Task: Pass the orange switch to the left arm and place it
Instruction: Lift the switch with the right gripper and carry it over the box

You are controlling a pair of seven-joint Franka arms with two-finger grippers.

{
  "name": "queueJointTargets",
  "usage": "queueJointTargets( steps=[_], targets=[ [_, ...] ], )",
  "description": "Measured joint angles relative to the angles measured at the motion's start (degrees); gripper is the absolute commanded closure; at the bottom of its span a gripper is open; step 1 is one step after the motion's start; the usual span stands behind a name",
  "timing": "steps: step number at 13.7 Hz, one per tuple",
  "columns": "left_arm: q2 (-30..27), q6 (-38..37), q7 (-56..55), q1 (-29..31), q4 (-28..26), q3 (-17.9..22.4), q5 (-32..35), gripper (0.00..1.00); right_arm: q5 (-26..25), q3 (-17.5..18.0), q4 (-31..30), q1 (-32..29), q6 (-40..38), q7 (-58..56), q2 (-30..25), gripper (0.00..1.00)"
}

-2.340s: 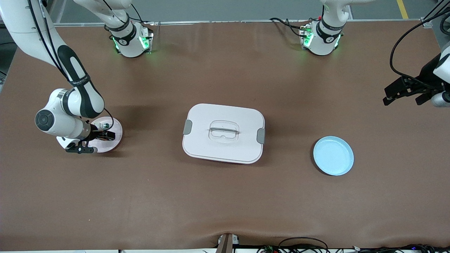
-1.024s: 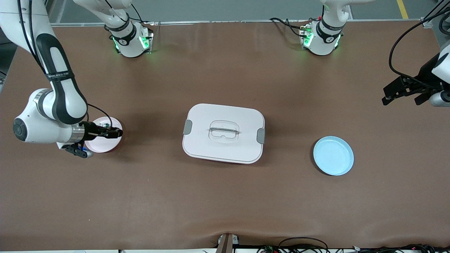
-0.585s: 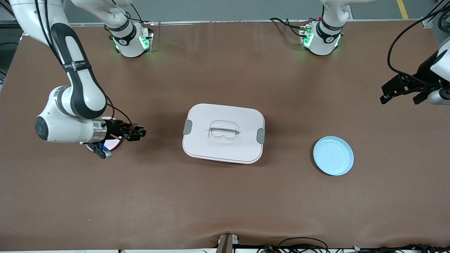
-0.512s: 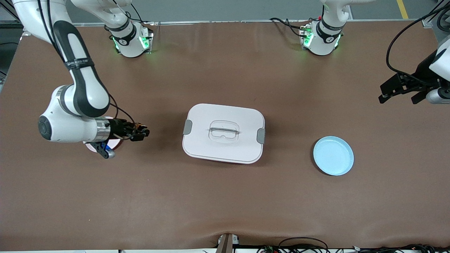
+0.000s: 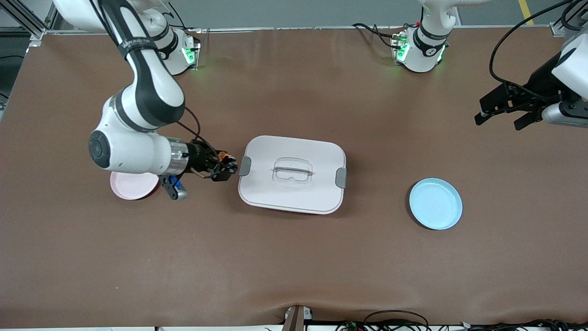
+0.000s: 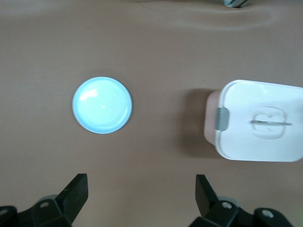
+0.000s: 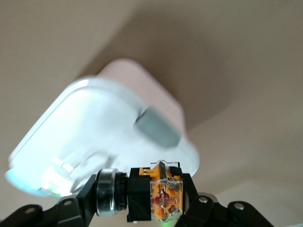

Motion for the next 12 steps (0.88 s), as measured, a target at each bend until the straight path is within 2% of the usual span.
queueJointTargets(
  steps=[3,8,12],
  targets=[
    [0.0,-0.03,-0.05,-0.04,0.0,-1.43,-3.23,0.0,0.68,-0.03,3.14,3.44,0.41,7.09,0.41,1.0],
    [0.5,-0.13,-0.09,0.17,-0.16,-1.35,-11.52,0.0,3.0,-0.05,7.55,6.36,3.93,15.68,2.29,1.0],
    [2.68,0.95,-0.1,0.01,-0.32,-1.46,-17.95,0.0,4.23,-0.03,11.28,10.64,10.63,23.42,4.6,1.0]
  ],
)
